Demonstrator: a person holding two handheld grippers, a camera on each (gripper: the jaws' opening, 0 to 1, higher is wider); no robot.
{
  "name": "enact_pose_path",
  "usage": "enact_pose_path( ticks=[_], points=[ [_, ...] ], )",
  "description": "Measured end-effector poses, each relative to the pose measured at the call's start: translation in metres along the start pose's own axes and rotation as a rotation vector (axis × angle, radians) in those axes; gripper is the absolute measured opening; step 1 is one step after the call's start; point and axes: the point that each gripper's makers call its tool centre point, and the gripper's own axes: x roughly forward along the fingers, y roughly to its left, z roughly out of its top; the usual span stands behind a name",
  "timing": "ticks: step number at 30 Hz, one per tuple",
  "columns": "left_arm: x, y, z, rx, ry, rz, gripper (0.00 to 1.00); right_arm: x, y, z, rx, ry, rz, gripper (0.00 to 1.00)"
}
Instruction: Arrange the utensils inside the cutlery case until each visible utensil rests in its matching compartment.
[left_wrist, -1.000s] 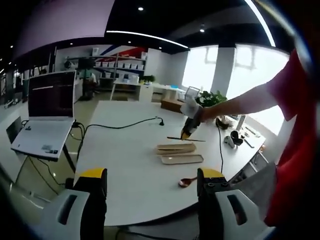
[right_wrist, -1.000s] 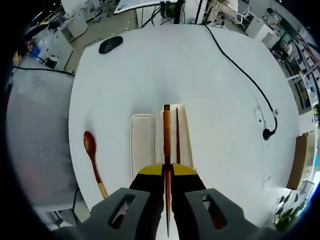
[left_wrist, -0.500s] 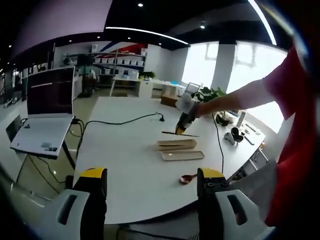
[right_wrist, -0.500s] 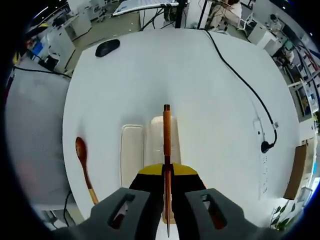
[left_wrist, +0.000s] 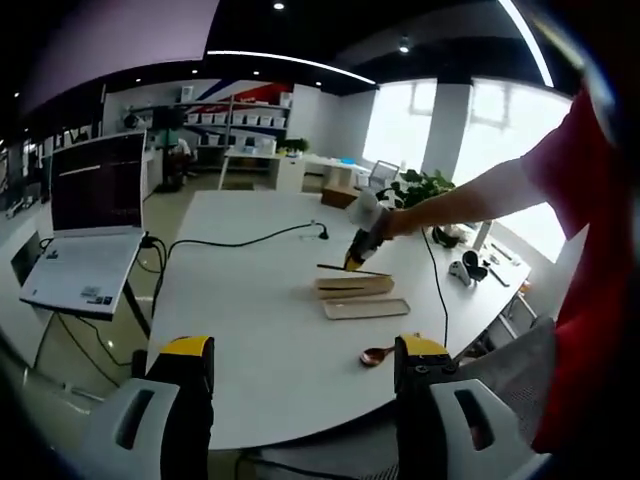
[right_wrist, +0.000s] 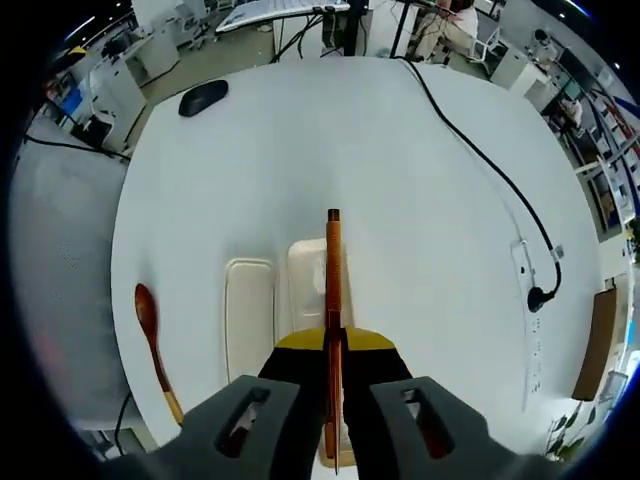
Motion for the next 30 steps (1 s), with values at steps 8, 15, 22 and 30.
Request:
enact_pose_path(
  ticks=[8,15,22,30],
  points=[
    [-0.005,0.006,-0.005,-0.035,0.0,0.012,0.75,0.019,0.012,-0.007,0.014,0.004,0.019,0.0],
    [-0.003,0.004,-0.004,-0.033,-0.001,0.014,0.75,0.026,0.013,-0.015,0.03,0.019,0.028,0.0],
    [-0.001,0.002,-0.006,-0.032,0.005,0.01,0.75,0.035,0.013,-0.018,0.015,0.033,0.04,0.0],
    [-0.005,0.007,-0.005,-0.034,0.003,0.027,0.75,0.043,0.014,-0.025,0.007,0.078,0.052,0.01]
  ],
)
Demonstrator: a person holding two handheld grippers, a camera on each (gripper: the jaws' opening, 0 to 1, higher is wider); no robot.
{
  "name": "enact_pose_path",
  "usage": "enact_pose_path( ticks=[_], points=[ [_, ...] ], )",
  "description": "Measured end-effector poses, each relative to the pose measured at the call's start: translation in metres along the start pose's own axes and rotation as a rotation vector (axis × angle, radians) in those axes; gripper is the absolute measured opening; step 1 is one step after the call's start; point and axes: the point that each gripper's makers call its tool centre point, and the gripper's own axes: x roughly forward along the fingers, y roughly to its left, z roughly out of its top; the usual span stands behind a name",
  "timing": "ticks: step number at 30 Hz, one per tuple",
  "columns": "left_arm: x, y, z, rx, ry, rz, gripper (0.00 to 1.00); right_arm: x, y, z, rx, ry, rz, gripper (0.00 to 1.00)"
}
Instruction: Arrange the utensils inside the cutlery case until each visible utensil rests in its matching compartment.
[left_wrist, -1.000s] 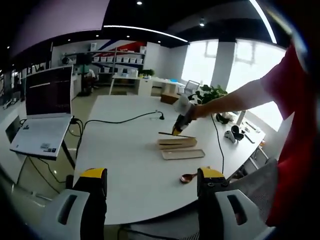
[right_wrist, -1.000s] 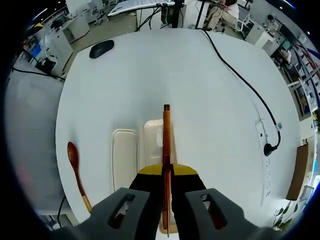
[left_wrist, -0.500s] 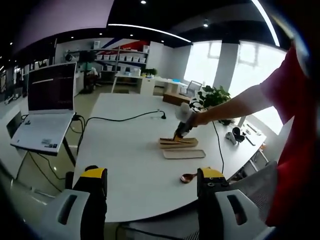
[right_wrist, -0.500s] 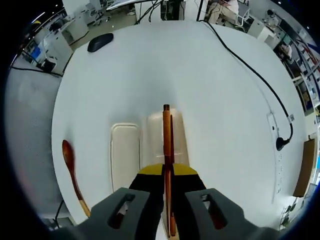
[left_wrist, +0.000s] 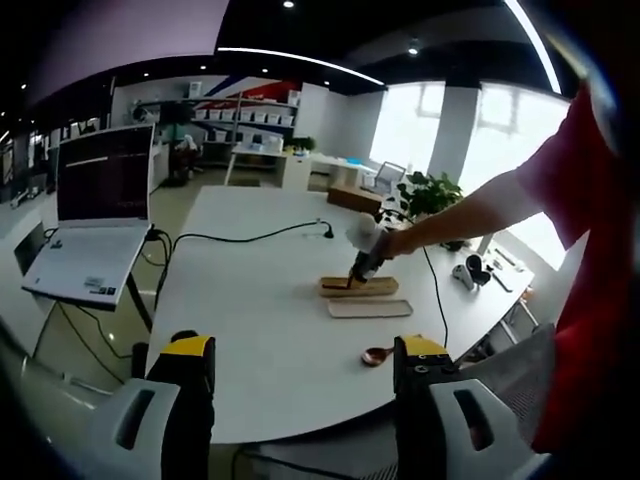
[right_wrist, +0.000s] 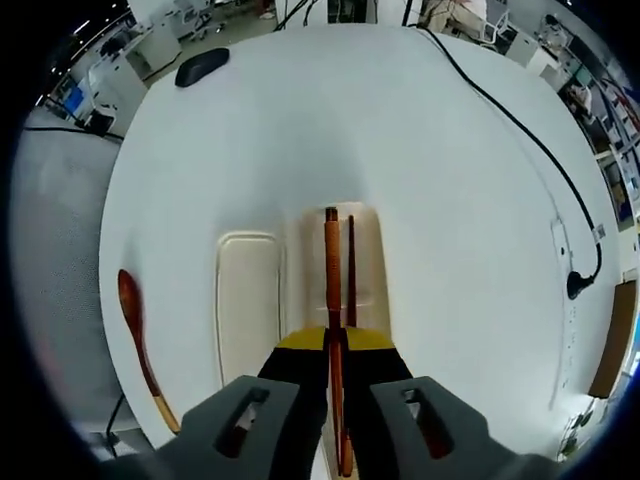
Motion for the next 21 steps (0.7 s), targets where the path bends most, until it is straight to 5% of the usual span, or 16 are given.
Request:
enact_pose_path(
  ticks=[15,21],
  points=[
    [0.001,-0.001,0.0,-0.001,0.001,-0.001,0.75,-0.002,-0.01,-0.007,0.023,0.027,-0.006,0.02],
    [-0.001,-0.003,0.005,0.009,-0.011,-0.002,0.75,-0.015,-0.007,-0.006,0.054,-0.01,-0.018,0.03]
  ],
)
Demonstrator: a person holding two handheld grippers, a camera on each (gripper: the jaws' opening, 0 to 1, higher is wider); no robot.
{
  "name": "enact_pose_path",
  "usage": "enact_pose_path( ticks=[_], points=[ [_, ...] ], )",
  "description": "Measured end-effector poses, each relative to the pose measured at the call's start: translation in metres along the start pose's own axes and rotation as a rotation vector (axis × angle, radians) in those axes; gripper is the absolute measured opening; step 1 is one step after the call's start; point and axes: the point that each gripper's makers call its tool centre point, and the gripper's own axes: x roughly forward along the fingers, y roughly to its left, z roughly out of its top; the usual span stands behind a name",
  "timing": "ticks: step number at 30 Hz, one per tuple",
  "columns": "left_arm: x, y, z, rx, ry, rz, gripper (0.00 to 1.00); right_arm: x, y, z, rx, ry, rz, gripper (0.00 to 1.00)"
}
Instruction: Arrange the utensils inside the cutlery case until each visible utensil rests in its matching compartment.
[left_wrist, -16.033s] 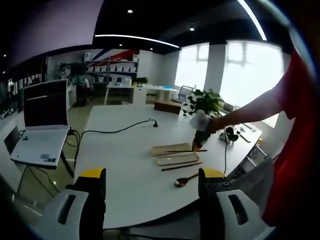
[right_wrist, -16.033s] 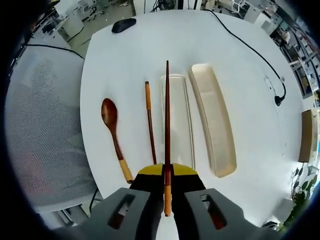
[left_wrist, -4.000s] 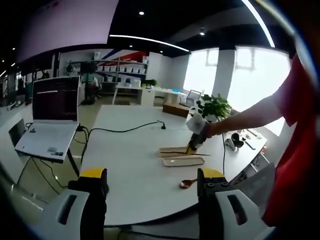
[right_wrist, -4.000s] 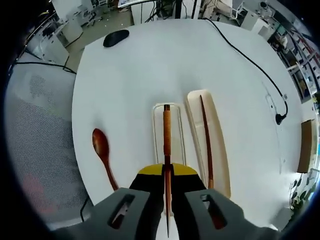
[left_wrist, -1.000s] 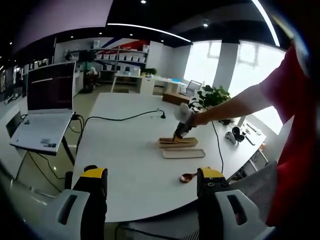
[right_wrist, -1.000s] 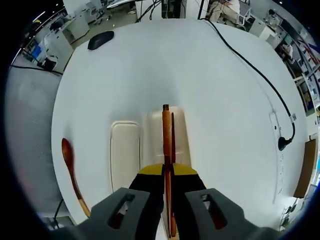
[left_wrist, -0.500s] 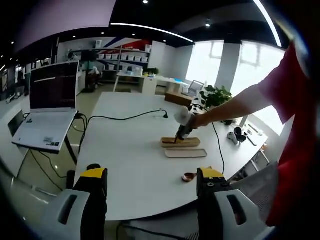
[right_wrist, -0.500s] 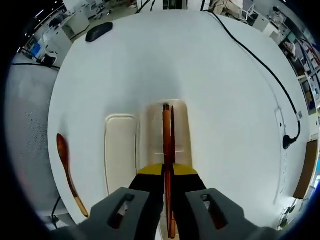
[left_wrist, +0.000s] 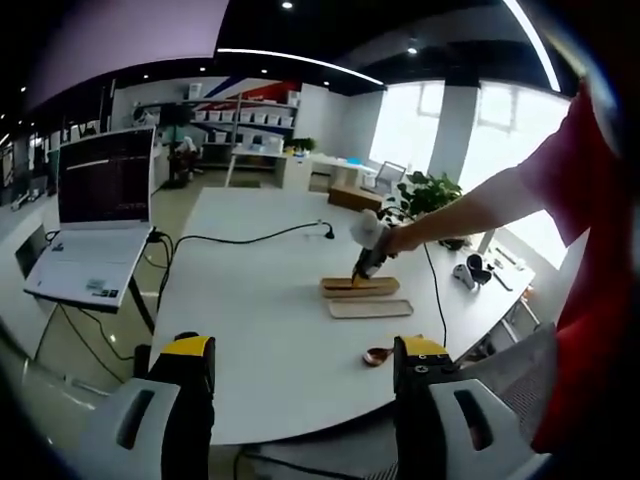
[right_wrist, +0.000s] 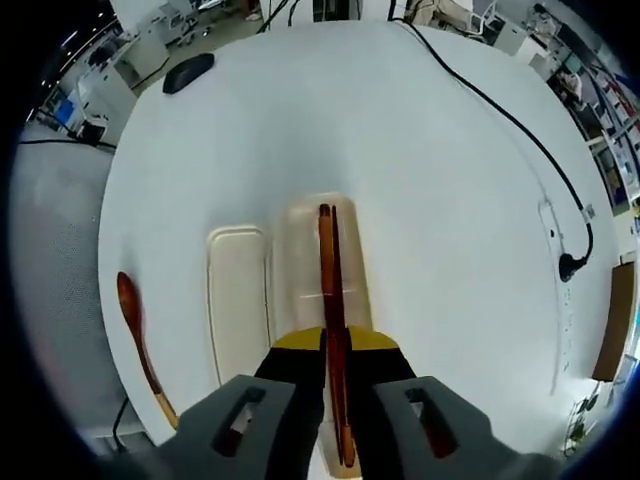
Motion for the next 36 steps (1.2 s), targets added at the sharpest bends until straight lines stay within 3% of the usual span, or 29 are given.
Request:
enact_pose_path(
  ticks=[8,16,20,25,32,36],
  points=[
    [-0.002,-0.007,0.01,0.022,-0.03,-0.016,0.75,-0.017,0.011,0.0,-0.005,-0.033,-0.019,0.09],
    [-0.014,-0.002,0.004,-0.006,-0.048,-0.02,0.76,-0.033,0.016,0.0,-0.013,-0.067,-0.034,0.1],
    [-0.022,-0.002,0.016,-0.058,-0.111,-0.05,0.82,-0.038,0.037,-0.003,-0.031,-0.094,-0.012,0.13],
    [-0.027,0.001,0.024,-0.038,-0.13,-0.044,0.81,-0.05,0.052,-0.008,-0.042,-0.116,-0.044,0.14],
    [-0.025,-0.01,0.019,0.019,-0.104,-0.069,0.79,-0.069,0.072,-0.015,-0.056,-0.14,-0.067,0.13],
    [-0.027,-0.021,0.023,-0.001,-0.138,-0.127,0.82,-0.079,0.084,-0.016,-0.059,-0.15,-0.071,0.13]
  ],
)
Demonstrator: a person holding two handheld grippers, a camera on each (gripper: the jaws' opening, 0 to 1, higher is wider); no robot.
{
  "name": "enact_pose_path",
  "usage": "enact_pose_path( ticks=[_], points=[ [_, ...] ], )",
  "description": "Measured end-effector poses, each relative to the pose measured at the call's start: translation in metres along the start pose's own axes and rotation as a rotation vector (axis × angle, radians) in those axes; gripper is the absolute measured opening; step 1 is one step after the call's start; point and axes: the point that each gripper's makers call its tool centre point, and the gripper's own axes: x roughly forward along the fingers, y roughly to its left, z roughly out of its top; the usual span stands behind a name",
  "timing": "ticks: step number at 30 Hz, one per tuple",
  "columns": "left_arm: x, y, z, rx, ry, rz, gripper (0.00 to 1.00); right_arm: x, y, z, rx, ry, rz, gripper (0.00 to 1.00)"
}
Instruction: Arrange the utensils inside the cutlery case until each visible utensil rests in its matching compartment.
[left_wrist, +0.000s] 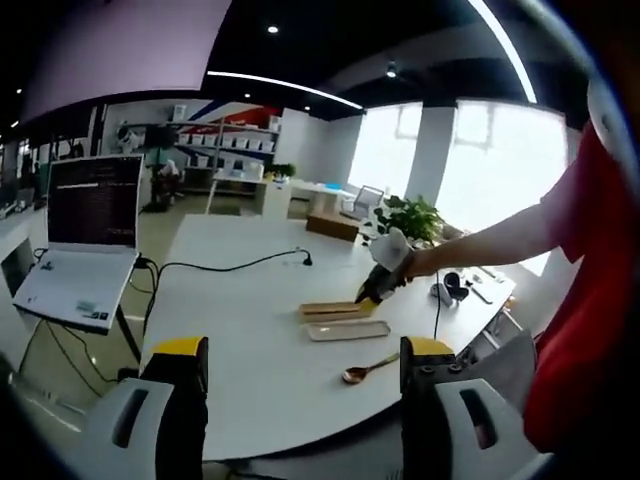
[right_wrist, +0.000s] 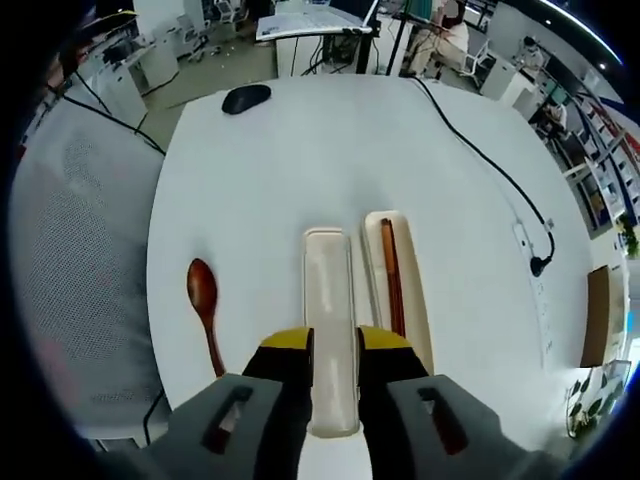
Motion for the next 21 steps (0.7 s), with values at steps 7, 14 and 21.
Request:
enact_pose_path(
  ticks=[7,14,21],
  points=[
    [-0.002,-0.004,-0.005,0.028,0.015,-0.011,0.81,-0.014,0.012,-0.005,0.01,-0.028,-0.021,0.14],
    [-0.008,-0.004,-0.01,0.05,0.034,0.003,0.79,-0.028,0.033,-0.007,0.008,-0.067,-0.019,0.16],
    [-0.009,-0.004,-0.009,0.048,0.035,0.013,0.79,-0.042,0.052,-0.009,-0.014,-0.084,-0.031,0.15]
  ],
)
